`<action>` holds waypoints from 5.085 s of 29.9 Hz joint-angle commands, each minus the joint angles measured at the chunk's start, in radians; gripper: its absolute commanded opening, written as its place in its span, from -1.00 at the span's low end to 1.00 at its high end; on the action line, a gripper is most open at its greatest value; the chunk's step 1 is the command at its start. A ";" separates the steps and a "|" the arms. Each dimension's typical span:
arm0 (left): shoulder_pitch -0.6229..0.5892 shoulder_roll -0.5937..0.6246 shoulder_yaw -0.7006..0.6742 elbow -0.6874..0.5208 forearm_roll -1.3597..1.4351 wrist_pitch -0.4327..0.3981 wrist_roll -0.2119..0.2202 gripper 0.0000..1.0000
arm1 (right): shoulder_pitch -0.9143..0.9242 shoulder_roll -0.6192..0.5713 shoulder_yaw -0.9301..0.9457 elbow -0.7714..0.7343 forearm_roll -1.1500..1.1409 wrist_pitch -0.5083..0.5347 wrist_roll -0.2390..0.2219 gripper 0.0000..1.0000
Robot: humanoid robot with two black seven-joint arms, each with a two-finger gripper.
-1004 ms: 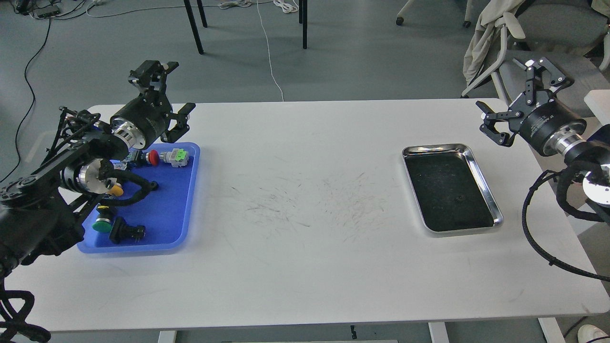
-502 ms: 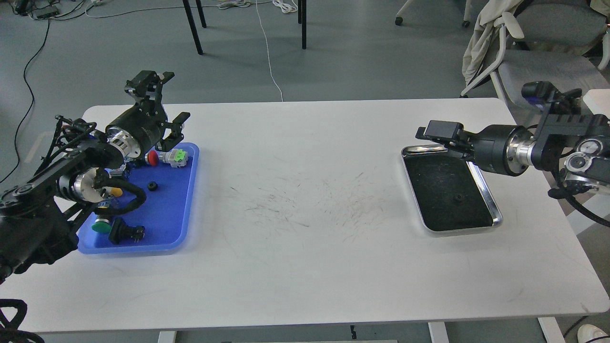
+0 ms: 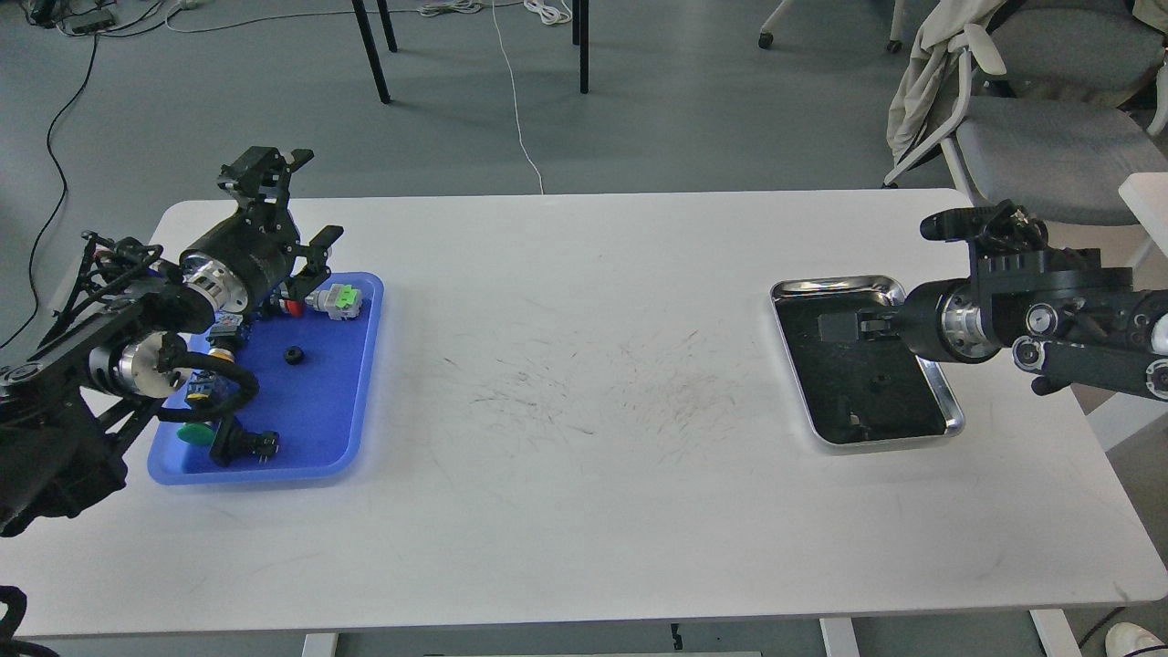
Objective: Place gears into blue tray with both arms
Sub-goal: 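Grasp another small black part in the metal tray with the right gripper, then carry the black part to the table center and set it down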
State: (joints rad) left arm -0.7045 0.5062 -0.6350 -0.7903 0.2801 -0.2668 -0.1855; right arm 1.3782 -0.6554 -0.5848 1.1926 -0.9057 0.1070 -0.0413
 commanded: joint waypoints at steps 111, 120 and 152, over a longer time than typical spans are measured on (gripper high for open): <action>0.005 0.028 -0.005 0.013 0.002 0.011 0.000 0.96 | 0.016 0.655 0.178 -0.332 0.467 -0.174 0.058 -0.97; 0.005 0.058 -0.003 0.011 0.001 0.006 -0.002 0.96 | -0.005 0.655 0.227 -0.272 0.482 -0.165 0.063 -0.97; 0.008 0.058 -0.003 0.005 0.001 0.009 -0.025 0.96 | -0.191 0.655 0.224 -0.238 0.462 -0.153 0.047 -0.33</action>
State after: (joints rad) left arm -0.6964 0.5657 -0.6382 -0.7855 0.2807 -0.2576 -0.2089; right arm 1.1901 -0.0001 -0.3601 0.9547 -0.4418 -0.0466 0.0087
